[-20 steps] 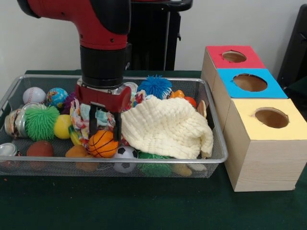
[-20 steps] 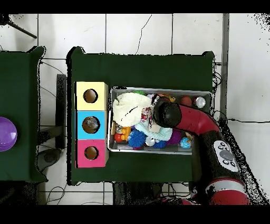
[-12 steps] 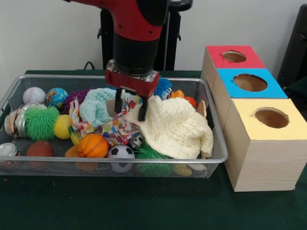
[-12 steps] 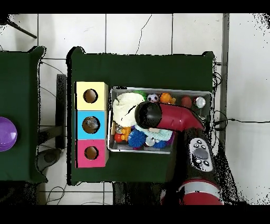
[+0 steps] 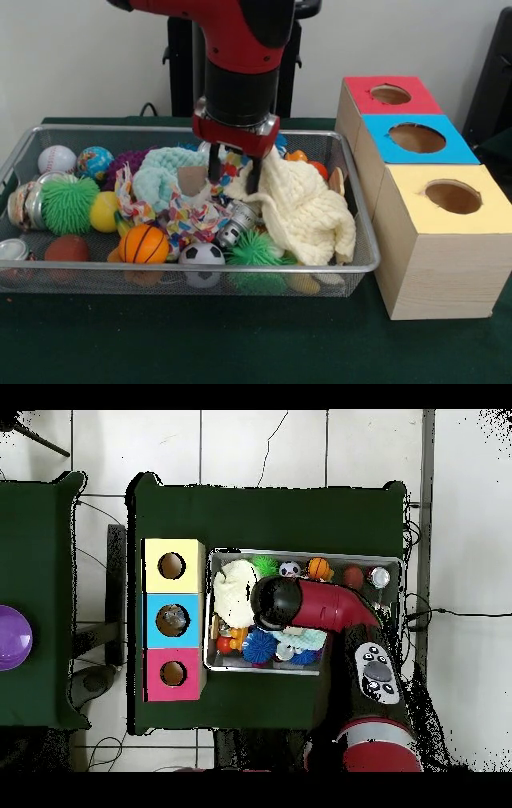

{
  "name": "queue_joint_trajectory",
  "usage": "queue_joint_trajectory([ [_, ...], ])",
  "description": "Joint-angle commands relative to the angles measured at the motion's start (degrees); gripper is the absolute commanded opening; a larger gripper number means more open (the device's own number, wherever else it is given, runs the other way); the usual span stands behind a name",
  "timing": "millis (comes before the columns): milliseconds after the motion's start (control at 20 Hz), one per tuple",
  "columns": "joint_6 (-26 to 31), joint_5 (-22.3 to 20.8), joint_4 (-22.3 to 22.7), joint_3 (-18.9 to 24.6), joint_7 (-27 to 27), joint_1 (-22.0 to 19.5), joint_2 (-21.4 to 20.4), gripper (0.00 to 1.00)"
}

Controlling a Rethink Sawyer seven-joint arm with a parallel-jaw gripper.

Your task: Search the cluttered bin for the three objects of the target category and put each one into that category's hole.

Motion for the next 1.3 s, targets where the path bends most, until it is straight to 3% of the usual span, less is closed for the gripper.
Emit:
queue_joint_trajectory([
  [50,-6.07,1.01,4.28,5.95,4.26,-2.78,4.83,1.0],
  [250,-12.07,-0.12,3.37,8.46,2.76,-5.12,7.73,1.0],
  [300,-18.48,-1.39,3.77,10.27,2.64,-6.62,8.76,1.0],
  [400,-25.11,-3.09,3.82,10.86,3.88,-7.34,9.81,1.0],
  [750,-30.01,-5.51,2.44,11.1,3.4,-8.37,12.27,1.0],
  [1150,-29.06,-7.26,-4.16,0.47,5.19,-2.12,15.39,1.0],
  [1300,-26.47,-6.01,-7.62,-7.39,8.52,2.86,16.99,1.0],
])
